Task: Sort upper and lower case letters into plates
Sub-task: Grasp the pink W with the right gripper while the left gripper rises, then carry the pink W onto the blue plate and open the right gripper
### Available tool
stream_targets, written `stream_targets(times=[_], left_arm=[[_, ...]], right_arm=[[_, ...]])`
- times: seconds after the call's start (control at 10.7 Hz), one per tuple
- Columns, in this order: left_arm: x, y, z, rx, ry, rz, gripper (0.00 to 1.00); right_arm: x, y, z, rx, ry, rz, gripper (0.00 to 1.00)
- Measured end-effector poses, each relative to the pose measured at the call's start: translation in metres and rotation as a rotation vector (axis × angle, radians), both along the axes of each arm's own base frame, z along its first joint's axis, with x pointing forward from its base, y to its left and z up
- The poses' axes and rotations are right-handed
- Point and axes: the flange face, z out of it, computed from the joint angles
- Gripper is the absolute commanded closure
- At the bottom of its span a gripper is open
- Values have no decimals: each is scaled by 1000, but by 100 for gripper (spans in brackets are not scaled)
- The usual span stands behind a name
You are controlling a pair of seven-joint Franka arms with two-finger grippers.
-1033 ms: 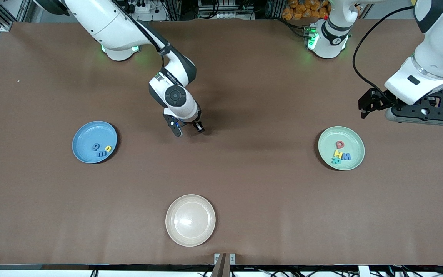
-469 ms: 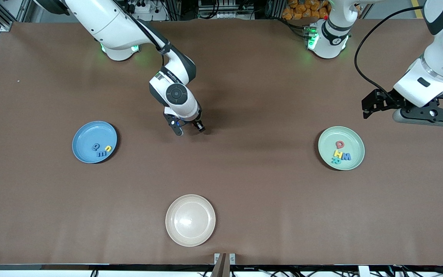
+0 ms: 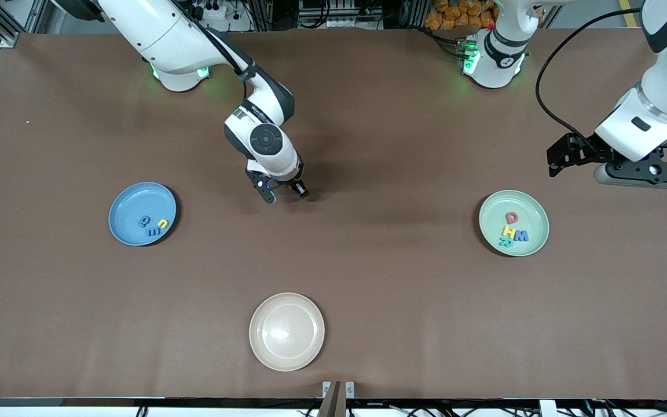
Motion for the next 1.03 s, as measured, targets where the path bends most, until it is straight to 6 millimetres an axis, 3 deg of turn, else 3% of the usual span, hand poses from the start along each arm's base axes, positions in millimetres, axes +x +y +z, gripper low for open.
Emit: stream_targets(times=[0.19,0.47,0.56,1.03], left_arm=[[-3,1,4,1,-2,1,0],[-5,2,9,1,-10,3,0],[-5,3,9,1,-10,4,0],[-5,3,9,1,-9,6,0]], right_arm=[[-5,-2,1,-10,3,7,62],[-9,-3,4,-8,-18,23,95],[-10,-4,4,-7,-20,24,100],[0,-20,11,-30,-6,45,100]])
